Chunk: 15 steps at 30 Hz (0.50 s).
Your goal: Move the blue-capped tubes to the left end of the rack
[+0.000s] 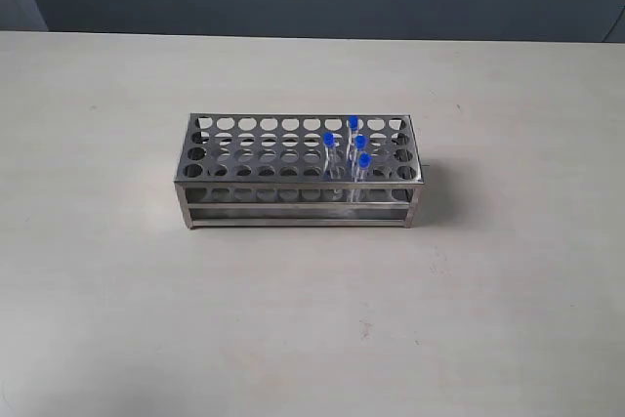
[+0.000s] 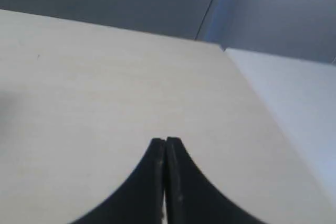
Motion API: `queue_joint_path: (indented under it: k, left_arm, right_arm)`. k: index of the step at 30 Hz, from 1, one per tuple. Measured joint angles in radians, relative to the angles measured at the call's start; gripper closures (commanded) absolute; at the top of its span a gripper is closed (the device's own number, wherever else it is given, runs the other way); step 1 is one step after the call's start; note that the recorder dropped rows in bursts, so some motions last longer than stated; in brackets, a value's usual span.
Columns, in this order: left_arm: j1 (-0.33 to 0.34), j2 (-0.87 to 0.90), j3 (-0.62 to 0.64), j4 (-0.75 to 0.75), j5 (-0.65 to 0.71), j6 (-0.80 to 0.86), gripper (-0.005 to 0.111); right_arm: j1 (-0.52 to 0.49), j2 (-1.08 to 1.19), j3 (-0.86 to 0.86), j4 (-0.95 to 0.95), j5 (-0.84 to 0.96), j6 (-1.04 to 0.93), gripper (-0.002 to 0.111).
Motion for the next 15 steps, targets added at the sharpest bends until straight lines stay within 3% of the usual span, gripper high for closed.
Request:
queue_joint_path:
  k: [2,6,8,9,11,15]
  left_arm:
    - [0.0,0.0,0.0,0.0,0.0,0.0,0.106]
    - [0.0,0.0,0.0,0.0,0.0,0.0,0.106]
    - [0.0,0.0,0.0,0.0,0.0,0.0,0.106]
    - [0.0,0.0,0.0,0.0,0.0,0.0,0.106]
    - [0.0,0.0,0.0,0.0,0.0,0.0,0.106]
    - [0.0,0.0,0.0,0.0,0.0,0.0,0.106]
  right_arm:
    - [0.0,0.0,0.0,-0.035,-0.1,0.005,0.109]
    - [0.0,-0.002,0.0,-0.038,-0.628,0.035,0.109]
    - [0.0,-0.002,0.0,0.036,-0.958,0.207,0.109]
    - [0.0,-0.002,0.0,0.088,-1.026,0.315,0.109]
    - [0.0,-0.005,0.0,0.24,-1.057,0.828,0.109]
    - [0.0,-0.005,0.0,0.202,-0.868,1.093,0.109]
